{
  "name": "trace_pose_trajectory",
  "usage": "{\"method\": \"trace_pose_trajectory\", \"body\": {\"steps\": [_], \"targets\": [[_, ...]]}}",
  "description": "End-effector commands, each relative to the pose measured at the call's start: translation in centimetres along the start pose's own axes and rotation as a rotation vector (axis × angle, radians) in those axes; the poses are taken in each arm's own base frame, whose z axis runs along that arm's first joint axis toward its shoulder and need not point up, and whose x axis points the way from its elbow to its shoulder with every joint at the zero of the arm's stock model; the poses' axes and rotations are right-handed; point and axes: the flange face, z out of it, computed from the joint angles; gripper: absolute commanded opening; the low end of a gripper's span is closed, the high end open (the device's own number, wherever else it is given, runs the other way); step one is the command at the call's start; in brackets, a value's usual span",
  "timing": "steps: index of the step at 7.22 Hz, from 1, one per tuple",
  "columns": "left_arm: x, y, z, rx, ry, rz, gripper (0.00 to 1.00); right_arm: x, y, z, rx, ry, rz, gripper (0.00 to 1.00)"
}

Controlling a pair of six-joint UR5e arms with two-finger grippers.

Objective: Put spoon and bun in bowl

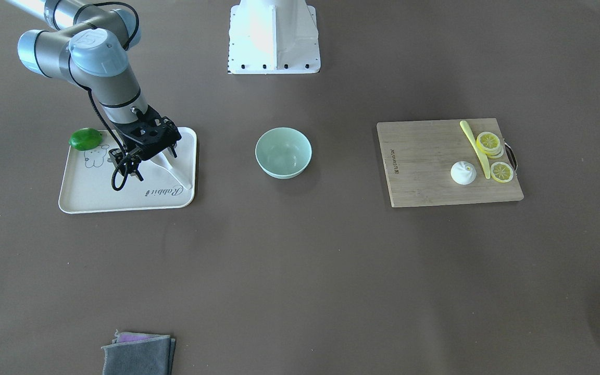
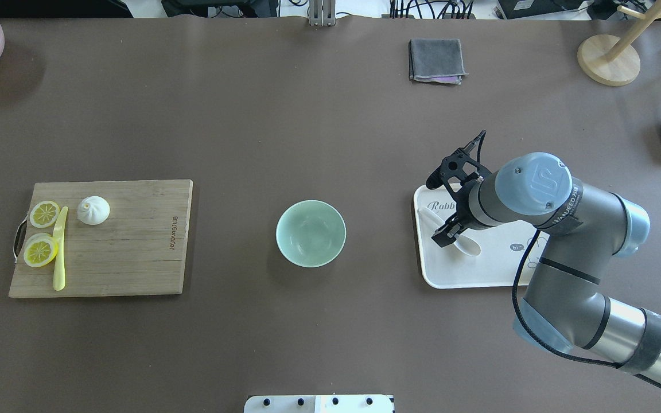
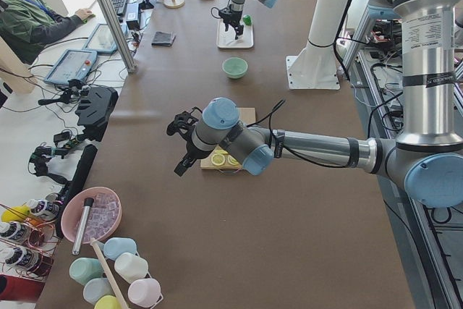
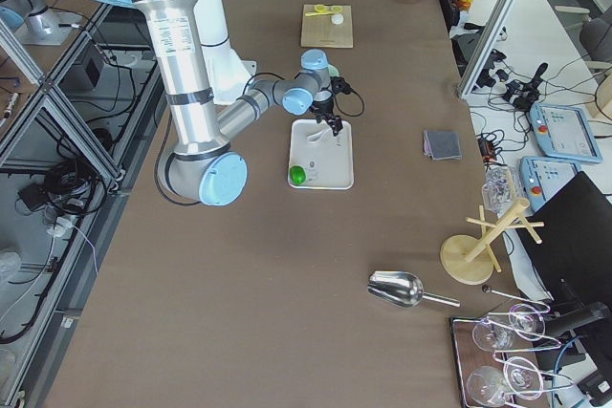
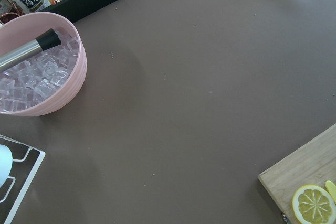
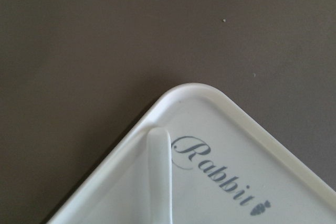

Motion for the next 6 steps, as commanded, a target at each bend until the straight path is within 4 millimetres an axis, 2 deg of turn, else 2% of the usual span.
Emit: {"method": "trace_pose_trajectory", "body": {"steps": [1,2,4,5,6], "targets": [[0.0,0.0,0.0,-0.001,0.000,0.000,0.99,-0.7,0.3,0.9,-0.020,0.005,-0.003,0.83],[0.0,0.1,0.0,-0.001,0.000,0.000,0.99,-1.1,-0.2,1.5,-0.026,0.005,-0.006,0.79],[0.0,0.2,0.1,-0.004,0.001,-0.002,0.99,-1.4,-0.5,2.1,-0.031,0.006,-0.008,0.78],[0.0,0.3,0.1,-0.004,0.001,-0.002,0.99,-1.4,-0.5,2.1,-0.031,0.006,-0.008,0.66],[0.0,0.3,0.0,-0.003,0.000,-0.001,0.99,-1.3,-0.4,2.2,-0.041,0.009,-0.007,0.30]]}}
